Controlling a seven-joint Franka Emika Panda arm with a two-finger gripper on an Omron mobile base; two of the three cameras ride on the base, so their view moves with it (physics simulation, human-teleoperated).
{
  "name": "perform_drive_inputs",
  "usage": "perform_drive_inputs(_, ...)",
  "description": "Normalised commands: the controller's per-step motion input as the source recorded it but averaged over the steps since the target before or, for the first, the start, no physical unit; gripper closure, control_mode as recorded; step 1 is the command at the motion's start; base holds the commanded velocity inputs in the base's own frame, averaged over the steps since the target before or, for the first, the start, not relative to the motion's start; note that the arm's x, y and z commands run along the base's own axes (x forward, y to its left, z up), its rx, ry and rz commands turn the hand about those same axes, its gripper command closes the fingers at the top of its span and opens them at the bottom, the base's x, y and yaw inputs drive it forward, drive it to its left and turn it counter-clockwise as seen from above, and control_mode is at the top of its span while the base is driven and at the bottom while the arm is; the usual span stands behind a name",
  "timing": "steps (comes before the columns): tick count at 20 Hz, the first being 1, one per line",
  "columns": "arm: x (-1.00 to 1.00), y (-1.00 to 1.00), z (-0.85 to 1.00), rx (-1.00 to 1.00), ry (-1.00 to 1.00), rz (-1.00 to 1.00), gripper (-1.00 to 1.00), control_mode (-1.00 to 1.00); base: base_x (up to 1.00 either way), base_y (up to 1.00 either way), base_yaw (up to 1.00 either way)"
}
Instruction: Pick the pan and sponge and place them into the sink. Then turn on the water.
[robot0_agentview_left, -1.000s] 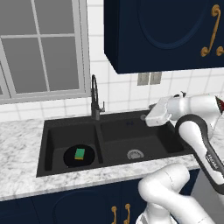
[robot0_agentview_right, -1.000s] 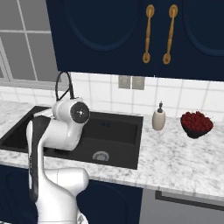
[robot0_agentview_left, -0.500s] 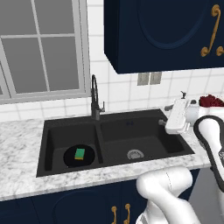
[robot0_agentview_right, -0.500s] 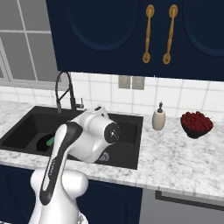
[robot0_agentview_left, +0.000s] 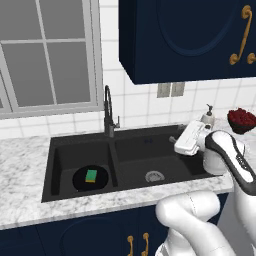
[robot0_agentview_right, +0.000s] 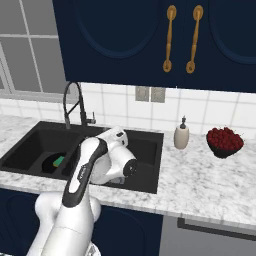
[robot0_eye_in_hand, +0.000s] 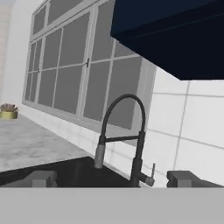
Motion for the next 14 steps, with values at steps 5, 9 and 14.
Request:
perform_drive_inputs(5,0.79,0.0,-0.22,0.19,0.0,0.09,-1.0,-1.0,0.0,0.0,0.0)
perform_drive_inputs(9,0.65,0.0,-0.18,0.15,0.0,0.1,-1.0,-1.0,0.0,0.0,0.0)
perform_drive_inputs(14,0.63,0.0,-0.18,0.04,0.0,0.11,-1.0,-1.0,0.0,0.0,0.0)
